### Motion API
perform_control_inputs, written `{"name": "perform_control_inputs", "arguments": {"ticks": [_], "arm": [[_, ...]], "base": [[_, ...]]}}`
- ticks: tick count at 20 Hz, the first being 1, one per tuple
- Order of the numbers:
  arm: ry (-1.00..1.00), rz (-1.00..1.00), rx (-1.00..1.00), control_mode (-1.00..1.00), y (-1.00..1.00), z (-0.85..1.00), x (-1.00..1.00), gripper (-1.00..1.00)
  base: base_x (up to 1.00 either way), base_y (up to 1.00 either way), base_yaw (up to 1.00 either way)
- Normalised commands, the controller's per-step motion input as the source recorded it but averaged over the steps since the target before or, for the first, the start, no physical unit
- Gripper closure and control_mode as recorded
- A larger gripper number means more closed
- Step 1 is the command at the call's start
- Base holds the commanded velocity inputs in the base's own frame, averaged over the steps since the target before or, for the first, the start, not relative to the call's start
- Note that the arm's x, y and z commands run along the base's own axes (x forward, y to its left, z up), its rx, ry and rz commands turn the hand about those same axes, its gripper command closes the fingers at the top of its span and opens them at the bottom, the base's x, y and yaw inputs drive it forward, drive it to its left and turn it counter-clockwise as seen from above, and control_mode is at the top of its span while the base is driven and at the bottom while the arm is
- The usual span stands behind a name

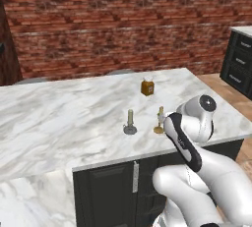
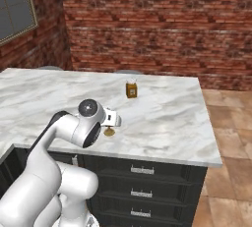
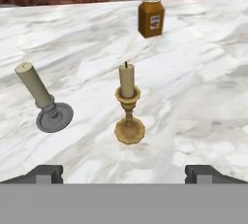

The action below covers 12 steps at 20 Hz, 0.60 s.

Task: Pick the candle and candle from the dining table and place them in the open cabinet. Close the cabinet after placing the objects.

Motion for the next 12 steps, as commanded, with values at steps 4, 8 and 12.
{"name": "perform_control_inputs", "arguments": {"ticks": [4, 8, 12], "arm": [[0.0, 0.0, 0.0, -1.0, 0.0, -0.16, 0.04, -1.0], [0.0, 0.0, 0.0, -1.0, 0.0, -0.19, 0.22, -1.0], [0.0, 0.0, 0.0, -1.0, 0.0, -0.14, 0.35, -1.0]], "base": [[0.0, 0.0, 0.0], [0.0, 0.0, 0.0], [0.0, 0.0, 0.0]]}}
